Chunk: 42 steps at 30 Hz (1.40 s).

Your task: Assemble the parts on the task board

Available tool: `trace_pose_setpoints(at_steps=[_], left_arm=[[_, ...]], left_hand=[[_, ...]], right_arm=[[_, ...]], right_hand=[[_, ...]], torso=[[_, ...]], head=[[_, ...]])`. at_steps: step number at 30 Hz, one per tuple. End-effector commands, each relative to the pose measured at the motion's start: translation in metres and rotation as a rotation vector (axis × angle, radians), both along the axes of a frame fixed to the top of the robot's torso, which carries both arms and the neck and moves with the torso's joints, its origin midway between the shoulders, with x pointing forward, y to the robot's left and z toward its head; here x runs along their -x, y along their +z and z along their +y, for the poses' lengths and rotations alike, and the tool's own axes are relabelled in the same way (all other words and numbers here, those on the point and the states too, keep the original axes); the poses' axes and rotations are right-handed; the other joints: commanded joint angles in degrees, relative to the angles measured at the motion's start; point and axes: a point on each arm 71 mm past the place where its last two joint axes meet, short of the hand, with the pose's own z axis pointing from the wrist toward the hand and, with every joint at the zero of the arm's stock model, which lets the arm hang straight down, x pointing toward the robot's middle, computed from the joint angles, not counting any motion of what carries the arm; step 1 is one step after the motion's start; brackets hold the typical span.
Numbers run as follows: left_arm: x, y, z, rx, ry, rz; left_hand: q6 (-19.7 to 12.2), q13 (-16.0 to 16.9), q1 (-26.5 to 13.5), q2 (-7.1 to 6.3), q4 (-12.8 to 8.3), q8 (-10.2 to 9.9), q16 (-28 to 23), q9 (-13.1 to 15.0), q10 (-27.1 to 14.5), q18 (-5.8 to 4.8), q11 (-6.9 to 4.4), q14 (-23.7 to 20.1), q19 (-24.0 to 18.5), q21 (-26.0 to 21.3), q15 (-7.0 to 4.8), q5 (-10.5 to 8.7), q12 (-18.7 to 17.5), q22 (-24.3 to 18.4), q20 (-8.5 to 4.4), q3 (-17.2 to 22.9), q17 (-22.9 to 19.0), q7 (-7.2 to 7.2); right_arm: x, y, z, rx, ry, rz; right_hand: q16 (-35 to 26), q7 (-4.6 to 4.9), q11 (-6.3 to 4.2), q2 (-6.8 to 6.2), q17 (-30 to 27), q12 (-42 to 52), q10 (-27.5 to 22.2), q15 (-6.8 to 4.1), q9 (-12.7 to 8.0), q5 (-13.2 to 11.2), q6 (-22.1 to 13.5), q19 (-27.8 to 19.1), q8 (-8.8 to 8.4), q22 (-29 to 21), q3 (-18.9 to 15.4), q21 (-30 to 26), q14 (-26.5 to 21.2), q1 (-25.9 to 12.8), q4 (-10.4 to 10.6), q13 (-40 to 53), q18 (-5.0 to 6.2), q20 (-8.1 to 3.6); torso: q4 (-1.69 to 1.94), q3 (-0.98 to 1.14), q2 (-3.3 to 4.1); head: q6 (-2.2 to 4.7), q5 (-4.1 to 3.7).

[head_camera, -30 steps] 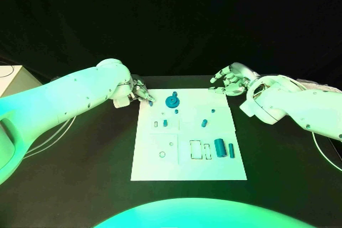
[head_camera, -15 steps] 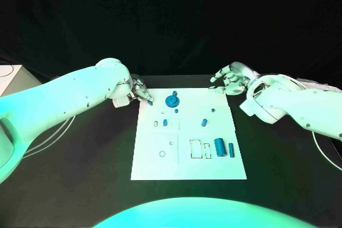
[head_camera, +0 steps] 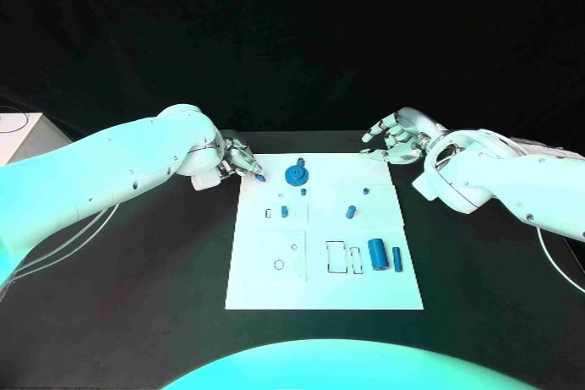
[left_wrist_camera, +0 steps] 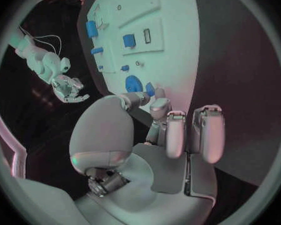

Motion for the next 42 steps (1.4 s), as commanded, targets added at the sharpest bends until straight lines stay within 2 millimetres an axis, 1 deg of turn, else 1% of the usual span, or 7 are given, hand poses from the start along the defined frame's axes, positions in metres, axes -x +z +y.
trace_pose_setpoints(at_steps=[1, 4, 7, 12, 17, 33, 42], left_arm=[[0.006, 0.004, -0.003, 0.072, 0.033, -0.018], [0.015, 0.007, -0.003, 0.086, 0.027, -0.030], [0.023, 0.010, -0.003, 0.090, 0.012, -0.045], [0.036, 0.012, -0.006, 0.082, -0.019, -0.066], [0.046, 0.010, -0.009, 0.069, -0.047, -0.076], [0.061, -0.001, -0.026, -0.122, -0.209, -0.102], [0.064, -0.003, -0.035, -0.174, -0.250, -0.141]], left_hand=[[0.3, 0.4, -0.5, -0.32, -8.2, 0.2, 0.2, 4.4, 0.6, 0.18, -0.04, 6.1, 2.6, 0.3, -0.34, 0.64, 0.5, 9.9, -0.35, 8.0, 15.1, -0.12], [0.5, 0.6, -0.6, -0.48, -8.4, 0.3, 0.2, 4.5, 0.8, 0.13, -0.09, 6.1, 2.7, 0.4, -0.40, 1.03, 0.7, 10.1, -0.40, 8.1, 15.1, -0.17], [0.7, 0.8, -0.7, -0.66, -8.7, 0.3, 0.2, 4.5, 1.1, 0.09, -0.15, 6.1, 2.8, 0.5, -0.45, 1.46, 0.8, 10.3, -0.45, 8.2, 15.1, -0.22], [0.8, 1.0, -0.7, -0.91, -8.9, 0.3, 0.2, 4.5, 1.2, 0.08, -0.20, 6.1, 2.9, 0.5, -0.49, 1.64, 1.0, 10.3, -0.49, 8.2, 15.1, -0.27], [0.9, 1.0, -0.6, -1.19, -9.1, 0.3, 0.2, 4.5, 1.3, 0.08, -0.24, 6.1, 2.9, 0.5, -0.53, 1.70, 1.0, 10.3, -0.52, 8.2, 15.1, -0.30], [1.2, 1.6, -0.3, -2.01, -9.7, 0.2, 0.2, 4.5, 1.9, 0.08, -0.35, 6.1, 2.9, 0.5, -0.64, 1.74, 1.3, 10.3, -0.57, 8.2, 15.1, -0.38], [1.8, 2.3, -0.2, -2.45, -9.8, 0.1, 0.2, 4.3, 2.5, 0.05, -0.44, 6.1, 2.9, 0.6, -0.73, 2.52, 1.8, 10.4, -0.56, 8.3, 15.1, -0.47]], right_arm=[[0.000, 0.000, 0.000, 0.003, 0.013, -0.001], [0.000, 0.000, -0.001, 0.003, 0.011, -0.001], [0.000, 0.000, -0.002, 0.003, 0.009, 0.000], [0.001, -0.001, -0.004, 0.003, 0.005, 0.001], [0.001, -0.001, -0.005, 0.003, 0.003, 0.002], [0.002, -0.004, -0.005, 0.003, 0.002, 0.007], [0.003, -0.004, -0.005, 0.002, 0.002, 0.007]], right_hand=[[-0.3, 0.13, -0.06, 0.13, 7.0, -0.2, -0.3, 0.48, 0.0, 0.3, -0.4, 3.9, 0.36, 12.0, 0.4, -0.3, 3.8, -0.6, 0.1, 3.3, 0.83, 0.20], [-0.3, 0.13, -0.06, 0.13, 7.0, -0.2, -0.3, 0.48, 0.0, 0.3, -0.4, 3.9, 0.36, 12.0, 0.4, -0.3, 3.8, -0.6, 0.1, 3.3, 0.83, 0.20], [-0.3, 0.13, -0.06, 0.13, 7.0, -0.2, -0.3, 0.48, 0.0, 0.3, -0.4, 3.9, 0.36, 12.0, 0.4, -0.3, 3.8, -0.6, 0.1, 3.3, 0.83, 0.20], [-0.3, 0.13, -0.06, 0.13, 7.0, -0.2, -0.3, 0.48, 0.0, 0.3, -0.4, 3.9, 0.36, 12.0, 0.4, -0.3, 3.8, -0.6, 0.1, 3.3, 0.83, 0.20], [-0.3, 0.13, -0.06, 0.17, 7.0, -0.2, -0.3, 0.48, 0.0, 0.4, -0.4, 3.9, 0.40, 12.0, 0.4, -0.3, 3.8, -0.7, 0.1, 3.3, 0.82, 0.19], [-0.3, 0.13, -0.06, 0.18, 7.0, -0.2, -0.3, 0.47, 0.0, 0.5, -0.4, 3.9, 0.41, 12.0, 0.4, -0.3, 3.8, -0.8, 0.1, 3.3, 0.82, 0.19], [-0.3, 0.13, -0.06, 0.21, 7.0, -0.2, -0.3, 0.47, 0.0, 0.5, -0.4, 3.9, 0.42, 12.0, 0.5, -0.4, 3.8, -0.8, 0.2, 3.3, 0.83, 0.18]], torso=[[0.23, 0.08, -0.31], [0.33, 0.10, -0.50], [0.34, 0.08, -0.63], [0.42, 0.01, -0.64], [0.38, 0.03, -0.60], [0.25, 0.16, -0.40], [0.23, 0.19, -0.43]], head=[[-0.05, 0.03], [-0.01, 0.03], [0.04, 0.14], [-0.04, 0.15], [0.06, 0.28], [-0.19, 0.67], [-0.41, 0.67]])
